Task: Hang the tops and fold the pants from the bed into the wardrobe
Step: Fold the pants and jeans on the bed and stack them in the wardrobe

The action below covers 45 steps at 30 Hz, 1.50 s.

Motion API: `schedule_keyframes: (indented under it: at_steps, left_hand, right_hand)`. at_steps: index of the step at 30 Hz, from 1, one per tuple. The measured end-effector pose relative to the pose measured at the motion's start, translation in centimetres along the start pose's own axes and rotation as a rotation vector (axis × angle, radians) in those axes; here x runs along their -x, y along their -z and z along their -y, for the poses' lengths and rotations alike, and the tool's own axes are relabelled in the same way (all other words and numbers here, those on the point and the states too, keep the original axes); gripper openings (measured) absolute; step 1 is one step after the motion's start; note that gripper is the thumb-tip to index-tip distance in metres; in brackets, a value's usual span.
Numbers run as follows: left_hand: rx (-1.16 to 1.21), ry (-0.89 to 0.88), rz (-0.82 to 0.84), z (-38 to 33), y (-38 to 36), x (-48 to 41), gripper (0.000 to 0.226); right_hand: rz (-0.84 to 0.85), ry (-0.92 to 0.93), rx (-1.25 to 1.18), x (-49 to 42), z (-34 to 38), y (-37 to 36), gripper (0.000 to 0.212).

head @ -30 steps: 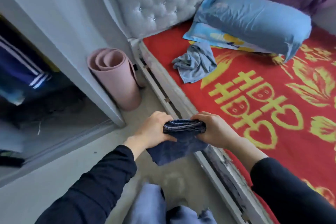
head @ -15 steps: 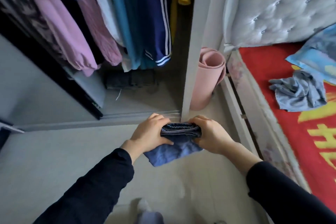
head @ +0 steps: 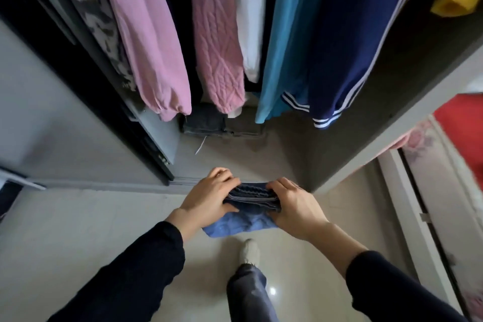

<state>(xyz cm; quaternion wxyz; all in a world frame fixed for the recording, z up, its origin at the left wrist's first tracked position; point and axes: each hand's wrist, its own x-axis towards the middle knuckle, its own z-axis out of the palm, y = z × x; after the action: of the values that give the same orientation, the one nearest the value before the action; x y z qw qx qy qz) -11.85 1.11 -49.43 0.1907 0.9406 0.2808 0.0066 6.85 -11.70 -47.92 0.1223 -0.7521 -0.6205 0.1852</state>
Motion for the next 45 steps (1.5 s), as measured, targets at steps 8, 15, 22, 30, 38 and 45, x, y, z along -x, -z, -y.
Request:
schedule_keyframes:
  at_steps: [8,15,22,30,38,45]
  left_hand:
    - [-0.119,-0.008,-0.143,16.8,-11.6,-9.5,0.052]
    - [-0.22,-0.02,-0.275,32.7,-20.3,-15.5,0.051]
    - [-0.506,0.105,-0.539,41.7,-24.1,-20.4,0.053]
    - [-0.503,0.234,-0.365,46.3,-40.1,-18.4,0.053]
    - [-0.494,0.255,-0.207,48.0,-41.1,-19.7,0.037]
    - [-0.427,0.411,-0.09,49.9,-40.3,-20.4,0.045]
  right_hand:
    - [-0.003,0.023,0.009,-17.1,-4.6,-14.1,0.047]
    - [-0.091,0.136,0.04,-31.8,-7.1,-28.3,0.042]
    - [-0.363,0.271,0.042,-42.9,-8.2,-36.4,0.048]
    - [-0.348,0.455,0.388,-43.3,-13.8,-53.2,0.065]
    - [-0.246,0.412,0.426,-44.9,-14.8,-56.1,0.085]
    - [-0.038,0.353,0.284,-47.1,-13.6,-55.5,0.068]
